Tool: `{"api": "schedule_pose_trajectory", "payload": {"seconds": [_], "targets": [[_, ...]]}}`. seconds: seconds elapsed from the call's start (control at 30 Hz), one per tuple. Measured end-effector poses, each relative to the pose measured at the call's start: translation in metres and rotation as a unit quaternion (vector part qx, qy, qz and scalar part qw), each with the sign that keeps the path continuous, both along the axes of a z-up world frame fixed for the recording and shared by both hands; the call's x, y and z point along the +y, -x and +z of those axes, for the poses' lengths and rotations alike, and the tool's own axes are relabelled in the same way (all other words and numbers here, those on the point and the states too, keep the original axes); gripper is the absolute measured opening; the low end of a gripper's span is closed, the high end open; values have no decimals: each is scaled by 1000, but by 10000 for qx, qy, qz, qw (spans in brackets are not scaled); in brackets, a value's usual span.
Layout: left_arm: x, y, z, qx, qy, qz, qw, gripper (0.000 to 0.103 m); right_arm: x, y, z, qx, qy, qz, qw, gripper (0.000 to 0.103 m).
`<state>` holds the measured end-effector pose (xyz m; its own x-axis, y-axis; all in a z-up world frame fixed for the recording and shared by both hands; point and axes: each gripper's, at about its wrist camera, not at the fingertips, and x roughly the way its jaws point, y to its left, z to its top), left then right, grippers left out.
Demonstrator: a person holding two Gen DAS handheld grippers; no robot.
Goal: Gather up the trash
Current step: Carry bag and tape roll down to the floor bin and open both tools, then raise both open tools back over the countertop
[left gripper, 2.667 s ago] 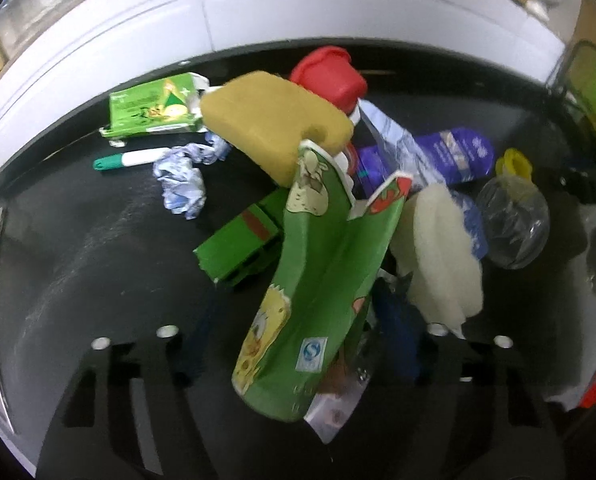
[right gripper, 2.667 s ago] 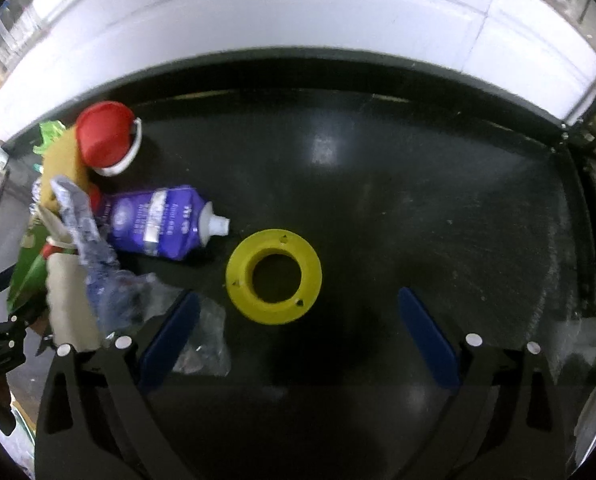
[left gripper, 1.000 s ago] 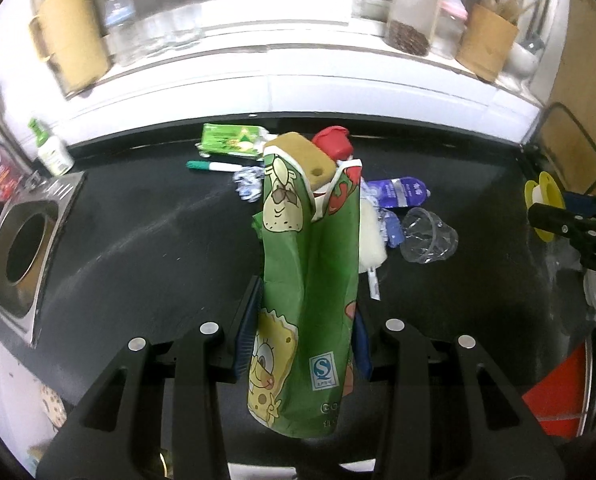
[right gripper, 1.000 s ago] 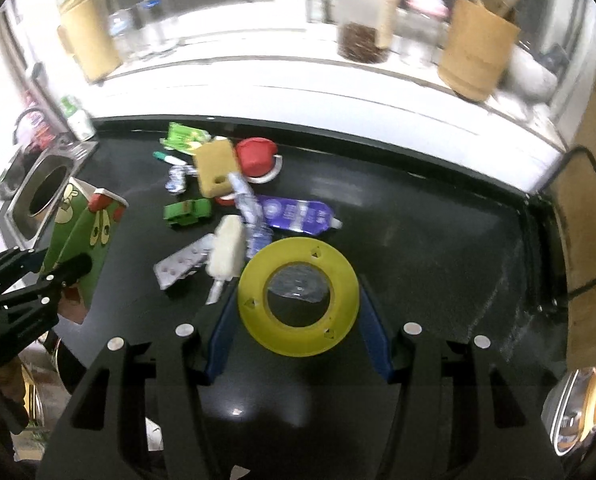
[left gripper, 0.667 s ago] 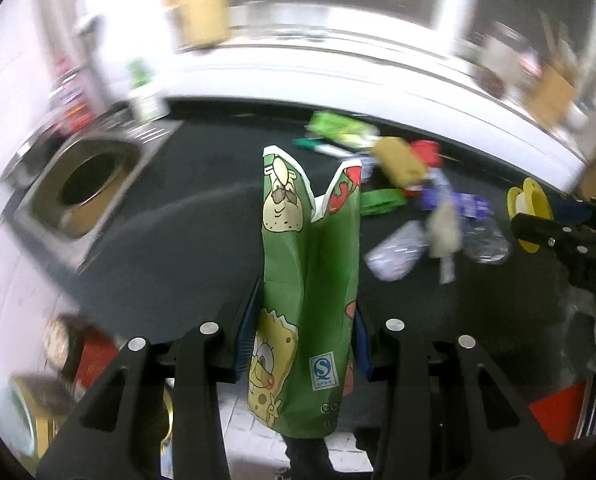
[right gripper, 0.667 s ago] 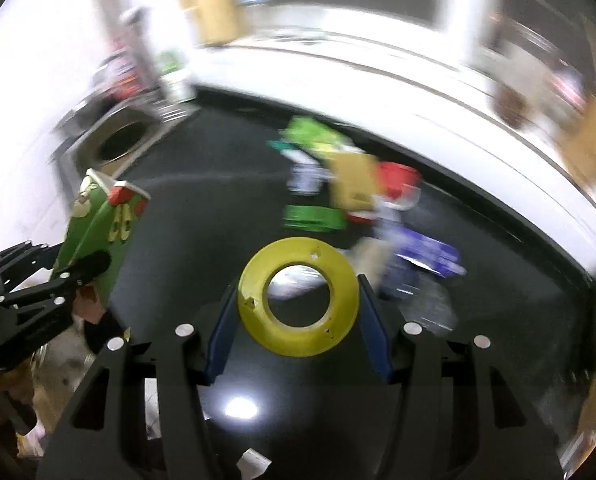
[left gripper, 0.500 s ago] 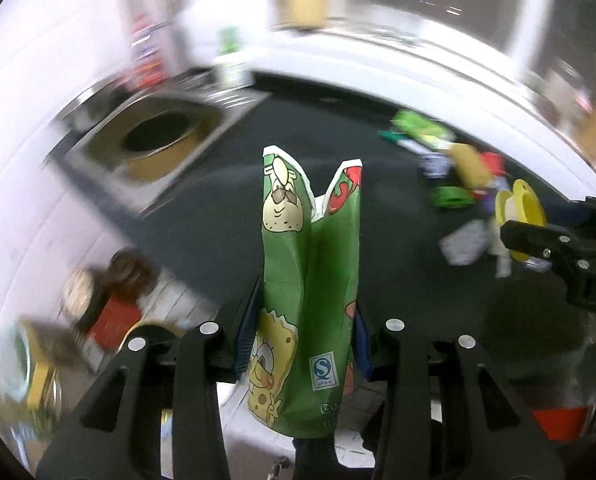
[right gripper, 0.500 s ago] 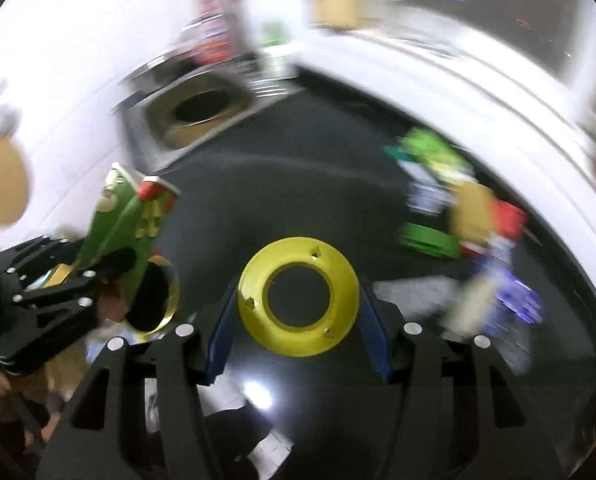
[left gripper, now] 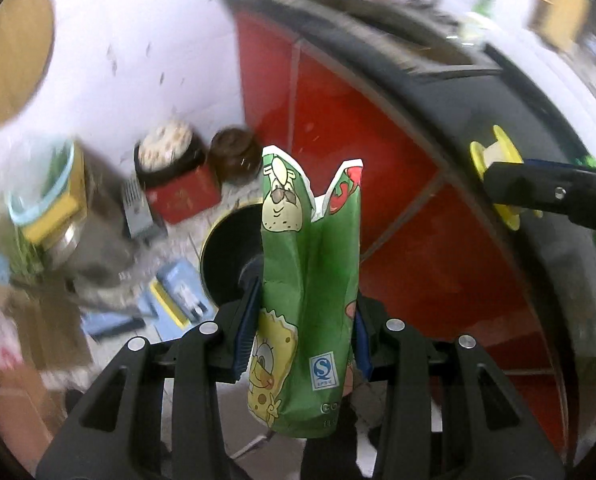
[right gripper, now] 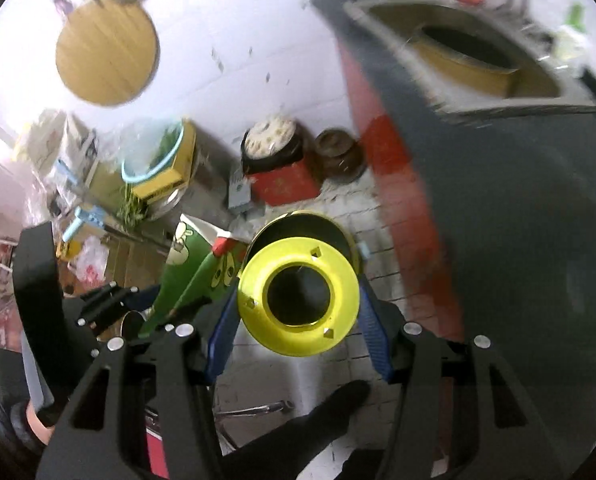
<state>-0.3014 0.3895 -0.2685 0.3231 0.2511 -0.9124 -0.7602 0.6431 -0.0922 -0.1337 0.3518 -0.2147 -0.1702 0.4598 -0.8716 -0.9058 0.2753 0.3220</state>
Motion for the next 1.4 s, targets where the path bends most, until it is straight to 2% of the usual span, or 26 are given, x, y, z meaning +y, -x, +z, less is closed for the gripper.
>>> {"api": "schedule_pose_trajectory", "payload": {"seconds": [0.1,0.23,0.37,0.4,0.43,0.47,0.6,0.73,0.9,1.03,1.13,1.2,1.23,1.33,1.4], "targets": [[24,12,-45,-42,238,304,9992,40,40,5,-44,233,284,-5,9993,55],[47,12,-93,-30,488,463,9977,40,83,12,-94,285,669,21,9974,55],[65,7,-120,-125,633,466,9968,43,102,5,-123,376,836,108,9957,55],[67,5,-123,-114,647,505,9966,47,103,5,-126,411,884,141,9951,58],[71,4,-127,-69,675,572,9961,64,107,5,-130,407,950,172,9945,71],[73,5,-128,-74,671,593,9960,78,111,5,-132,347,953,172,9947,79],[80,5,-125,-26,548,591,9967,80,110,0,-122,404,810,118,9958,80],[76,4,-103,152,307,441,9984,80,101,-1,-101,287,765,158,9965,80],[58,-5,-48,277,-75,181,9994,82,50,-17,-30,51,399,-181,9990,86],[17,-38,15,203,-396,-474,9979,82,-18,-44,32,-243,111,-741,9969,88],[-30,-78,62,-71,-664,-1249,9899,85,-90,-74,77,-635,-22,-1438,9876,90],[-68,-110,89,-395,-731,-1891,9784,88,-147,-96,104,-834,-113,-2009,9760,91],[-81,-122,98,-497,-728,-2131,9730,88,-181,-107,117,-979,-103,-2385,9661,91],[-141,-171,126,-784,-726,-3192,9416,88,-256,-128,142,-1281,-67,-3208,9384,91],[-179,-197,140,-862,-867,-3768,9182,88,-318,-138,156,-1474,-24,-3827,9120,91]]}}
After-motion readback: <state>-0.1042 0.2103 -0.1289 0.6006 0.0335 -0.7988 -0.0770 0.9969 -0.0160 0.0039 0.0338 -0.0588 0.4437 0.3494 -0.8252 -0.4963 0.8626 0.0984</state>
